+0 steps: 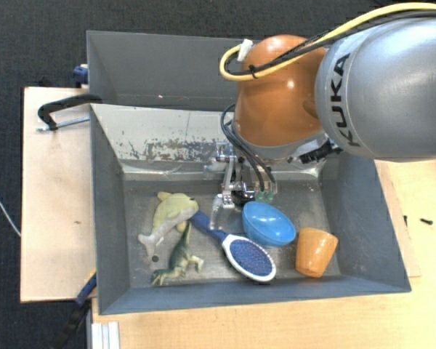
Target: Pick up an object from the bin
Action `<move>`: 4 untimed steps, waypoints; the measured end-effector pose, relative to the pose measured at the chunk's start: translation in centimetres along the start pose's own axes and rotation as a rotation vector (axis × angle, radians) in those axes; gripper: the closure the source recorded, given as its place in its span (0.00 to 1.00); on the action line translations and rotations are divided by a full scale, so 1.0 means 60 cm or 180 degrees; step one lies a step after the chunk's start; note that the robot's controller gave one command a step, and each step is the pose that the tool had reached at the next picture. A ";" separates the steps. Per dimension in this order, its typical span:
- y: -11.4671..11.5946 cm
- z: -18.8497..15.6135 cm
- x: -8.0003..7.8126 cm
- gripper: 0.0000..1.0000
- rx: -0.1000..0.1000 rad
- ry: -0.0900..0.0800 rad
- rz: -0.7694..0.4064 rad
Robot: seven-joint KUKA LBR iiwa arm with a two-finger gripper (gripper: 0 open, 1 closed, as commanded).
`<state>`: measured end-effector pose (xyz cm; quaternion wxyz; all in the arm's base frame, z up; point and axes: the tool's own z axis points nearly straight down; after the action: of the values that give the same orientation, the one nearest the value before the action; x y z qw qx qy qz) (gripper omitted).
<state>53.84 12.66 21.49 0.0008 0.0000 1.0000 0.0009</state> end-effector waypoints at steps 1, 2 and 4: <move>0.032 0.232 0.070 0.00 0.0004 0.0025 -0.1212; 0.033 0.228 0.067 1.00 0.0001 0.0008 -0.1208; 0.003 0.001 0.015 0.00 -0.0001 -0.0010 -0.1730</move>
Offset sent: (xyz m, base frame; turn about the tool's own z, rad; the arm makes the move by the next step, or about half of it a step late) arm -0.0403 0.0194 -0.1371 -0.3806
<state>52.97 12.81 21.43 0.0026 -0.2685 0.9633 0.0009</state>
